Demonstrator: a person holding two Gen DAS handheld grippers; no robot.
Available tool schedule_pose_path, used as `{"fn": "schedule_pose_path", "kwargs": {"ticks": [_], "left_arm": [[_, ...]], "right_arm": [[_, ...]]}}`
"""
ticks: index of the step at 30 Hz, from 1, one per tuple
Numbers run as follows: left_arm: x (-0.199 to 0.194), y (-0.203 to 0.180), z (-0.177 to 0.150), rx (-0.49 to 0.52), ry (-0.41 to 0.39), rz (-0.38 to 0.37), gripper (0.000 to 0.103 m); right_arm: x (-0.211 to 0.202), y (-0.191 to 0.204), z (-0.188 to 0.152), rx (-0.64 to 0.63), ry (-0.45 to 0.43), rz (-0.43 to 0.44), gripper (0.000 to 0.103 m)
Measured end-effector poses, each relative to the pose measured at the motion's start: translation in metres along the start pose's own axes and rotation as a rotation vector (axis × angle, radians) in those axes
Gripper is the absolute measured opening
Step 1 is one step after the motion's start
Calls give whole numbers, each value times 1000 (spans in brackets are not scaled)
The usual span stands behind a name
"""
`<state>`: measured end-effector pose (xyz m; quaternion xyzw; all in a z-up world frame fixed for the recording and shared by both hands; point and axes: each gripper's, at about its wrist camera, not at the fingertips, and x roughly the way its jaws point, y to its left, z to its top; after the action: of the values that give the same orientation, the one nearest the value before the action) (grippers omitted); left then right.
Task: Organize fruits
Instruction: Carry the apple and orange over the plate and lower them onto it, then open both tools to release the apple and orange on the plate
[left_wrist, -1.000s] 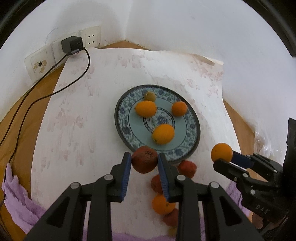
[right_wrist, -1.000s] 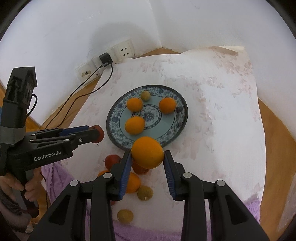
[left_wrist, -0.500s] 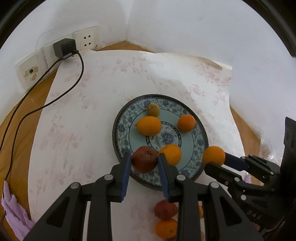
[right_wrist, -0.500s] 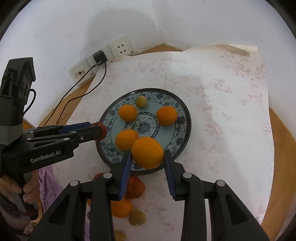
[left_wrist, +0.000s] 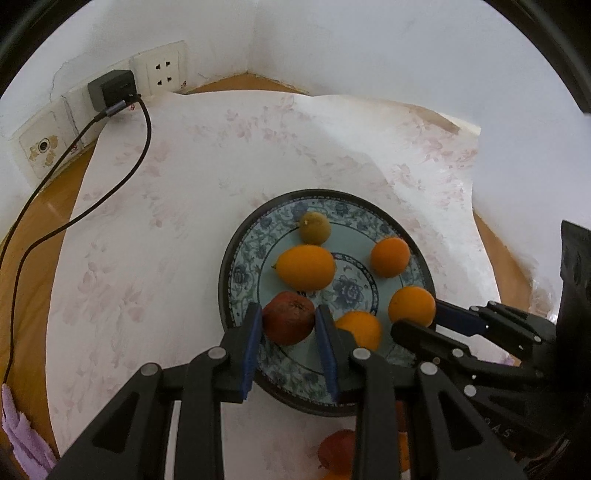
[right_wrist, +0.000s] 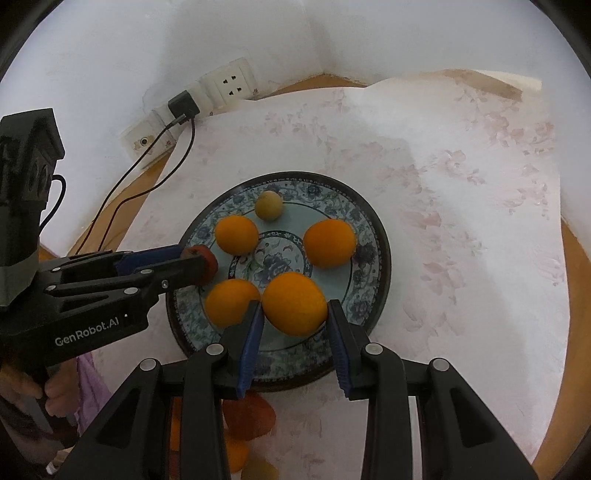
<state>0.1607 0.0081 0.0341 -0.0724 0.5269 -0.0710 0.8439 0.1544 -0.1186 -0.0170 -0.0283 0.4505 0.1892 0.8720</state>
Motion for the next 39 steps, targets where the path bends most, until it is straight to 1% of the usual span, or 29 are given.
{"fn": "schedule_pose_path", "kwargs": {"ticks": [13,20,24,26,27,28,29,31,39], "left_arm": [[3,-2,4,22,-18,2,31],[4,-3,8,30,-18,4,31],[4,-3,8,31,-15,4,31],[3,-4,7,37,-13,8,31],[3,-5,7,40,-10,9,32],[4,-6,6,41,-5,9,34],[5,-6,6,40,-1,9,35],[5,-6,4,37,2,11,40],[-1,-7,-1,39,0,19,44]], "right_arm": [[14,-2,3,1,15,-3,36],[16,-3,6,-4,7,-4,36],[15,-4,6,10,9,9,36],[14,-4,7,14,6,13,38],[14,-4,7,16,3,13,39],[13,-4,7,17,-3,10,44],[11,-4,7,19,-7,9,45],[10,-5,6,22,-9,13,45],[2,-6,4,29,-26,13,45]]}}
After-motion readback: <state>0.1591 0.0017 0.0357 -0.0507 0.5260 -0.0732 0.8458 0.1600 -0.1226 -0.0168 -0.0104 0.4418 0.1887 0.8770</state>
